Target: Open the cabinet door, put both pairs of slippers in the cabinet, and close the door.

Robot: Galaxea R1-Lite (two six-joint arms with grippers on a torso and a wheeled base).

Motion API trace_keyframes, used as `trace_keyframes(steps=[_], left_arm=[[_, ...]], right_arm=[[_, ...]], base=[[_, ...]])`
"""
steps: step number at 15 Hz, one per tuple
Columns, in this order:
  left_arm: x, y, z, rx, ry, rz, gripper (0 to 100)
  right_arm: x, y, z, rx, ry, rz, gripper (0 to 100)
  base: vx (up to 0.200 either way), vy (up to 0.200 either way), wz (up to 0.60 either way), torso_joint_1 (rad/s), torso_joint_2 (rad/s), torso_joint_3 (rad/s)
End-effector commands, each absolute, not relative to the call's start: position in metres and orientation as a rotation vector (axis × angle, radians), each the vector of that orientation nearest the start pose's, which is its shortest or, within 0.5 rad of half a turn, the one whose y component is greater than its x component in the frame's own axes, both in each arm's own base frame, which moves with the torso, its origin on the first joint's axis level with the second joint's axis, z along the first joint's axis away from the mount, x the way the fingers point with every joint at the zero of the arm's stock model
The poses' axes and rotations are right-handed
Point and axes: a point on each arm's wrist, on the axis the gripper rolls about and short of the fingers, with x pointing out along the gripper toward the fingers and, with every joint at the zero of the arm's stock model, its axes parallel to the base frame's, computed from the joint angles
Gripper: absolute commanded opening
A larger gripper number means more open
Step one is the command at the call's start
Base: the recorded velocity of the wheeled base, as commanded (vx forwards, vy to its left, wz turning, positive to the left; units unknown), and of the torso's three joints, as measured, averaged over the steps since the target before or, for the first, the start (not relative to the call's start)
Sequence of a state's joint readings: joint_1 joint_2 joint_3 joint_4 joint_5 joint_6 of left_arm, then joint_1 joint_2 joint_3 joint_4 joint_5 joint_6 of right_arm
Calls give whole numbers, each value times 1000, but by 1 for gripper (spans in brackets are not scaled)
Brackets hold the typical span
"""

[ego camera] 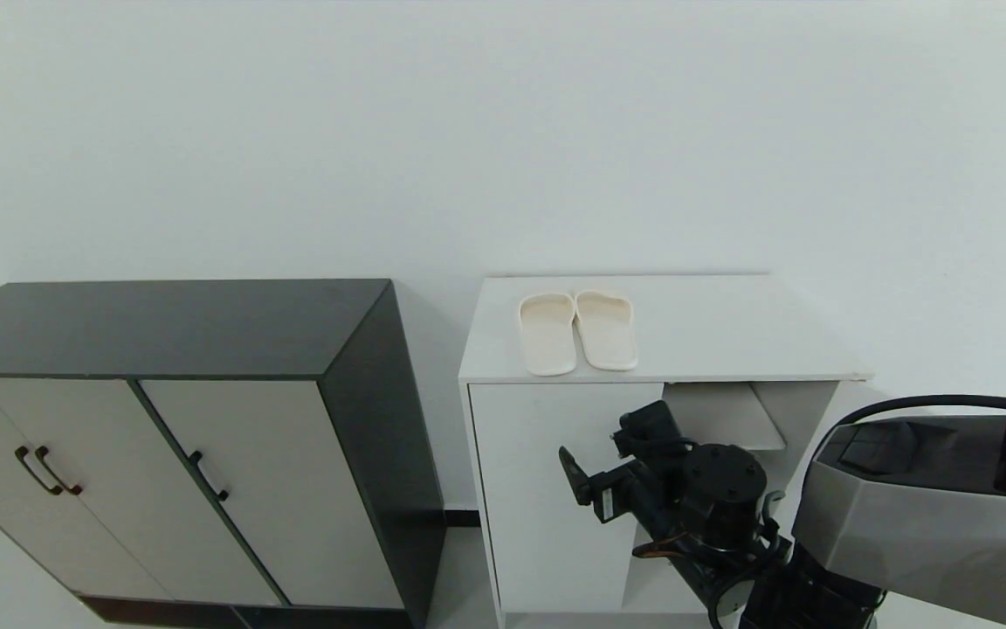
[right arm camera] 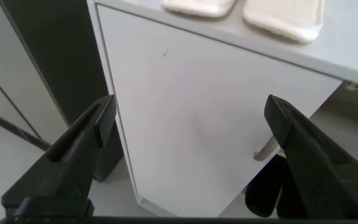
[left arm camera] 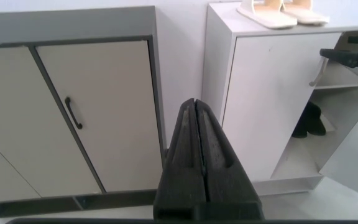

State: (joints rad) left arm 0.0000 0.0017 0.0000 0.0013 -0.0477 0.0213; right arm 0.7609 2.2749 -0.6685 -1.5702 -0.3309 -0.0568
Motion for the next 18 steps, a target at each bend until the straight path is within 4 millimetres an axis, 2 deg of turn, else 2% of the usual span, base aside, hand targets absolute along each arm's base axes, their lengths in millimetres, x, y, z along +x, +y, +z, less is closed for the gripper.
trace_keyframes(steps=[1,5,7,8,9,10,12,13,18], left_arm=[[-23,-1,75,21,3,-48,0],[-23,-1,75,24,2,-48,0],[-23,-1,75,24,2,-48,0],[-23,-1,75,24,2,-48,0],[-23,-1,75,26,2,-48,0],[-23,-1,75,28,2,-48,0],[-23,-1,75,23,3,-48,0],[-23,-1,75,24,2,-48,0],[-23,-1,75,28,2,-48,0]], right_arm=[[268,245,47,-80,24,434,100],[269,245,49,-121,8,422,100],[269,245,87,-100,-45,409,100],[267,243,109,-119,3,391,100],[265,242,119,-122,29,384,100],[268,246,155,-87,116,327,100],[273,256,189,-1,231,188,100],[277,262,193,65,254,155,100],[289,275,162,93,277,140,100]], base=[[0,0,0,46,-95,-56],[0,0,0,8,-13,-8],[0,0,0,0,0,0],[0,0,0,0,0,0],[0,0,0,0,0,0],[0,0,0,0,0,0],[0,0,0,0,0,0],[0,0,0,0,0,0],[0,0,0,0,0,0]])
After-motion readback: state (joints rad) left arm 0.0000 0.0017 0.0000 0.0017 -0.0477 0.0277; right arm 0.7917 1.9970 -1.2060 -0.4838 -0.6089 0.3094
